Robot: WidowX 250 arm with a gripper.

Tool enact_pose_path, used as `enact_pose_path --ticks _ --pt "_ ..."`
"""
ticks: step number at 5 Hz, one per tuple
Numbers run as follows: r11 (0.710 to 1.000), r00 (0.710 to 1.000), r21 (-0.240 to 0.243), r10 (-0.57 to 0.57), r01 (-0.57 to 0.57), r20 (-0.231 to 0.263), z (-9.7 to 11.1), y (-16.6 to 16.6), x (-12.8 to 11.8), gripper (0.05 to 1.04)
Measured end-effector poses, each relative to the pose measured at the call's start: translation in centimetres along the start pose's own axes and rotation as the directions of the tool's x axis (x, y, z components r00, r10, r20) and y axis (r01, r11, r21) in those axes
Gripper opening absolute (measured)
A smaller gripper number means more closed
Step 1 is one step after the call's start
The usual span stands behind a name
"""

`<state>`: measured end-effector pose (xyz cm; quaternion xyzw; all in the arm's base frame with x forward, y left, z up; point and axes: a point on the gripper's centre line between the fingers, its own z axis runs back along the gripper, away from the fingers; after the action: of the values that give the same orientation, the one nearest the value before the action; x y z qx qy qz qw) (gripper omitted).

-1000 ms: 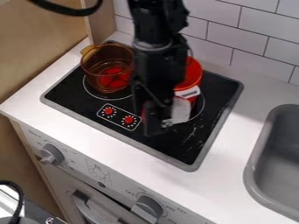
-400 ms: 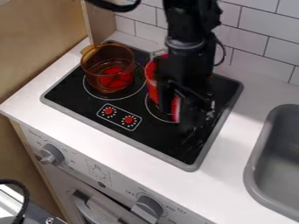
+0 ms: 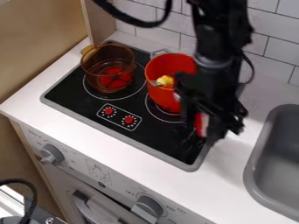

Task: Put the red-and-white object between the burners and the sink

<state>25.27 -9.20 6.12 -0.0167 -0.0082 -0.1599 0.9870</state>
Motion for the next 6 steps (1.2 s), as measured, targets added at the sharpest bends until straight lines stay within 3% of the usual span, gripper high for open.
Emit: enact_pose_path --ticks 3,4,5,6 --pt "0.996 0.997 0.035 0.081 -0.082 0.013 -2.4 -3.0 0.1 0.644" --pt "0.996 0.997 0.053 0.071 -0.073 0.025 -2.7 -2.7 -0.1 0.926" --pt "0.997 0.999 0.057 0.052 -0.053 0.012 -3.0 -2.4 -0.4 1.001" --pt "0.998 0.999 0.054 0.036 -0.035 -0.017 -2.9 -1.9 -0.9 0.998"
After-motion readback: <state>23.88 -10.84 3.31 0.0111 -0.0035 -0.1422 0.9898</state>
